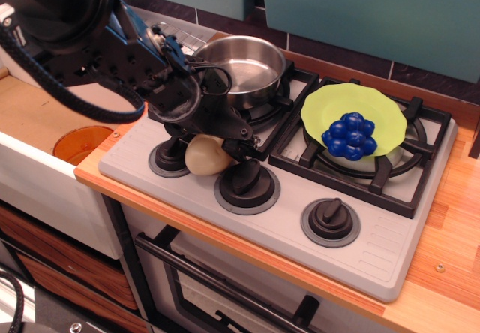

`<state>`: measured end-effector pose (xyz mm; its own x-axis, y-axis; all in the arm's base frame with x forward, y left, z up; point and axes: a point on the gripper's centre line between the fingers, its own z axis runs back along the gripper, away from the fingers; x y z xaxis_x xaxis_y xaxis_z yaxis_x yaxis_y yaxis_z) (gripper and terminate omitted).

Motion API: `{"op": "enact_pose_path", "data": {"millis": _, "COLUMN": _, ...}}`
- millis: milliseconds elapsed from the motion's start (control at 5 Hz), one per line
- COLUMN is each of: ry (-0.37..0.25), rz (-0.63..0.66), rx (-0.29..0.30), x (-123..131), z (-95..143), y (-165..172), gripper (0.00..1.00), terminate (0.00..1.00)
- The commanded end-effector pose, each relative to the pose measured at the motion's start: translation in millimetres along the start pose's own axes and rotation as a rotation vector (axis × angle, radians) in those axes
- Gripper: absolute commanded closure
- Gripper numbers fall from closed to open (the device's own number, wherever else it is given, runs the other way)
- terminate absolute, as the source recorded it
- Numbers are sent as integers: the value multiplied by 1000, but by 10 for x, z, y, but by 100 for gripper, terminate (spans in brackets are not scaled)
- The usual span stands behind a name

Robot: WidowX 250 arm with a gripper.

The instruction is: Put blueberry on plate and potato in pot or pan on stove

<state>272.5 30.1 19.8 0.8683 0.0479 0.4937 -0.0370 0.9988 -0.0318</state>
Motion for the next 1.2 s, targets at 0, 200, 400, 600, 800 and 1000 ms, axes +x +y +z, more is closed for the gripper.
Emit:
{"op": "enact_pose_path", "data": {"millis": 0, "ry": 72, "rz": -4, "rx": 16, "x": 47, "z": 206, "y": -112, "gripper": 100, "terminate": 0}}
{"op": "enact_pose_path", "data": {"millis": 200, "ry": 89, "rz": 2, "rx": 19, "x": 89, "z": 299, "y": -154, "gripper": 100, "terminate": 0}}
{"op": "enact_pose_path", "data": {"millis": 400, "ry": 108, "rz": -6, "rx": 15, "x": 173, "z": 426, "y": -160, "gripper": 100, "terminate": 0}}
{"op": "enact_pose_path", "data": {"millis": 600, "ry": 154, "rz": -29, "rx": 1, "x": 413, "z": 673, "y": -113, "gripper": 100, "terminate": 0}}
{"op": "enact_pose_path", "data": {"millis": 800, "ry": 200, "rz": -54, "rx": -8, "x": 776, "z": 824, "y": -39, "gripper": 100, "terminate": 0}}
{"op": "enact_pose_path", "data": {"millis": 1000, "ry": 205, "rz": -94, "rx": -15, "x": 1083, "z": 757, "y": 63, "gripper": 100, "terminate": 0}}
